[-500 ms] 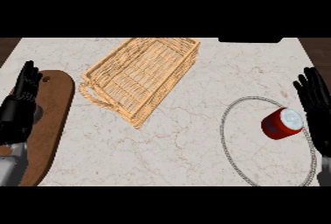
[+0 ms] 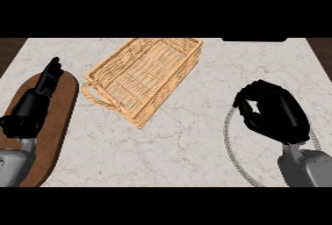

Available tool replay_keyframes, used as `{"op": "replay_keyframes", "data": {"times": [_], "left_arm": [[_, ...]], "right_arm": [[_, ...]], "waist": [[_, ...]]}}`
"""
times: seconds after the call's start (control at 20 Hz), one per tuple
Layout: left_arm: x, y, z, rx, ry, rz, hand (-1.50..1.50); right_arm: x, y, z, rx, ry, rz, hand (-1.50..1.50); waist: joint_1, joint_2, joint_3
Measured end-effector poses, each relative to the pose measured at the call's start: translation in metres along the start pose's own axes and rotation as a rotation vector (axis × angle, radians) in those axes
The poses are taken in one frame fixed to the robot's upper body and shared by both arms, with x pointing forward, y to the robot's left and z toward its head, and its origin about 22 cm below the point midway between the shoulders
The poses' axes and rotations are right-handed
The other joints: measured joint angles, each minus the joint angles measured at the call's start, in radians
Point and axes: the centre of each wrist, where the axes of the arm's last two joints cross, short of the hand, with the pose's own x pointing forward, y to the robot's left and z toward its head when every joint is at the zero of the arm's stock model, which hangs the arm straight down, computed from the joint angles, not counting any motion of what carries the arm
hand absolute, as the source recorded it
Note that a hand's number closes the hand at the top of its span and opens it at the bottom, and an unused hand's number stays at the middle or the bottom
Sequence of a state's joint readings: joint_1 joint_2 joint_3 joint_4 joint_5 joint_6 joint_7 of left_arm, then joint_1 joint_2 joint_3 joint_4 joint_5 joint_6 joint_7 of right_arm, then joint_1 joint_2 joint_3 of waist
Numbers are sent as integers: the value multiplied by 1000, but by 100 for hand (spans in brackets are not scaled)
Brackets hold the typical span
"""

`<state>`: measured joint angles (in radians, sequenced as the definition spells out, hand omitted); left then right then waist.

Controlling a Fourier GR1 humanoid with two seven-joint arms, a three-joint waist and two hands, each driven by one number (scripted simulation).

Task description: Pick the can from the placemat and place it in the basket

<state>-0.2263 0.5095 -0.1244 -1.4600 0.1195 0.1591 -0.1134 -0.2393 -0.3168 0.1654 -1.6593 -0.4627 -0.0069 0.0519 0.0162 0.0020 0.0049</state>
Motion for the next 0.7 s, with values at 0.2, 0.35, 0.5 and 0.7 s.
{"op": "replay_keyframes", "data": {"times": [0.2, 0.35, 0.5, 0.7], "left_arm": [[4, -1, 2, -39, 17, -3, 0], [4, -8, 6, -48, 31, 0, 0], [5, -7, 5, -50, 34, -13, 0], [4, -9, 7, -54, 41, -17, 0]], "right_arm": [[-5, 52, -6, 16, -14, 63, -150], [13, 55, -16, -28, -35, 241, -150], [38, 37, -26, -72, -14, 492, -150], [80, 11, -39, -71, 99, 837, -150]], "waist": [[-7, -3, -4], [-10, -7, -6], [-18, -10, -9], [-17, -13, -13]]}}
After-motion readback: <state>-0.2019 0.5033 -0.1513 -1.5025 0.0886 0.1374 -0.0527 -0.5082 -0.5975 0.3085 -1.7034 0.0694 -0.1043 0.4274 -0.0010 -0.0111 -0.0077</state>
